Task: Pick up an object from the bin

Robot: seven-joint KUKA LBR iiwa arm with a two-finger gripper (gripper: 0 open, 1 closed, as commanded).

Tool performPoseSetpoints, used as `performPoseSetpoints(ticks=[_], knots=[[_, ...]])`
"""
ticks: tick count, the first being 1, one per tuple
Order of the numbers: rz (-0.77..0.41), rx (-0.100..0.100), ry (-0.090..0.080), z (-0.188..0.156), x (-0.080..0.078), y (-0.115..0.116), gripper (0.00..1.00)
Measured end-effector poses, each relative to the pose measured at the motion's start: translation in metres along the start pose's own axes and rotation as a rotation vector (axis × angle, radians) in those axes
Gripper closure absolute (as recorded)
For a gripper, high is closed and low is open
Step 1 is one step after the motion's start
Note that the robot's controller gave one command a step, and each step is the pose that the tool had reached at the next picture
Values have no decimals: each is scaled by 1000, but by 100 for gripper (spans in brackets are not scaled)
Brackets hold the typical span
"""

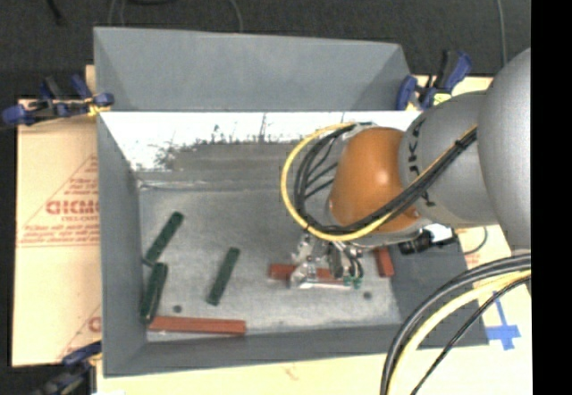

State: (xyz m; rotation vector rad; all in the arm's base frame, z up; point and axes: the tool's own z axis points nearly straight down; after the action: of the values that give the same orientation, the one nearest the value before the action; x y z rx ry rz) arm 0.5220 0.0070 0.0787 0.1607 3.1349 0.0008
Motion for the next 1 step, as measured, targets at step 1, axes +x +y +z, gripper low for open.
performPoseSetpoints(ticks=[1], knots=[[0,0,0,0,0,0,100]])
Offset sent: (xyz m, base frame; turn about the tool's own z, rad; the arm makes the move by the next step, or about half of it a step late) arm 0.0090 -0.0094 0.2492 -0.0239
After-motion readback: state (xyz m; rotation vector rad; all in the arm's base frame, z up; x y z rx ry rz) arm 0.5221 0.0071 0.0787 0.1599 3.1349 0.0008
